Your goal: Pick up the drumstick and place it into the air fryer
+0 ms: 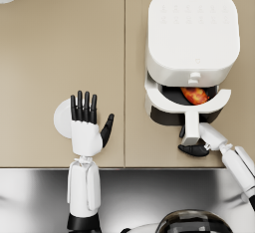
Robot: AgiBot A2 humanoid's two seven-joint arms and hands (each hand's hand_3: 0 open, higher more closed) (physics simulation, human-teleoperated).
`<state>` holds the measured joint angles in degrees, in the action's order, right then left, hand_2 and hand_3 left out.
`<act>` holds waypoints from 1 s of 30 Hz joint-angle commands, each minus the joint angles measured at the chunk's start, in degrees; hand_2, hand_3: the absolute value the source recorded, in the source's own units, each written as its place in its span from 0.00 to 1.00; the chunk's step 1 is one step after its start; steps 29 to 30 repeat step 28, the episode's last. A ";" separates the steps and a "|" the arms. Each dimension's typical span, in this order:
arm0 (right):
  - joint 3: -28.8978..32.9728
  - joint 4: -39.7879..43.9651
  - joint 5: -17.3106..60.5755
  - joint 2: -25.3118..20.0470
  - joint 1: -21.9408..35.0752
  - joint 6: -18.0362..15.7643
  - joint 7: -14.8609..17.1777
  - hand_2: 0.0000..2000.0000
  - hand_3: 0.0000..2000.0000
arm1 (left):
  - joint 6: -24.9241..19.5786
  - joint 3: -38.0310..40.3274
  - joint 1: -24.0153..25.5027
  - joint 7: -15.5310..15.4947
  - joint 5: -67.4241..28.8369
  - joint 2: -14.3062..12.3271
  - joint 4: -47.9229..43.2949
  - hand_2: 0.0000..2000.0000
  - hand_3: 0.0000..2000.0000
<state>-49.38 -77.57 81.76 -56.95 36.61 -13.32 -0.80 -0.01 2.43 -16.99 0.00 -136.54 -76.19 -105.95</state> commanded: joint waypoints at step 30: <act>-0.31 24.62 0.01 -11.99 13.15 -1.39 -0.51 1.00 1.00 | 0.00 0.07 -1.00 0.00 0.00 -0.21 3.34 0.00 0.00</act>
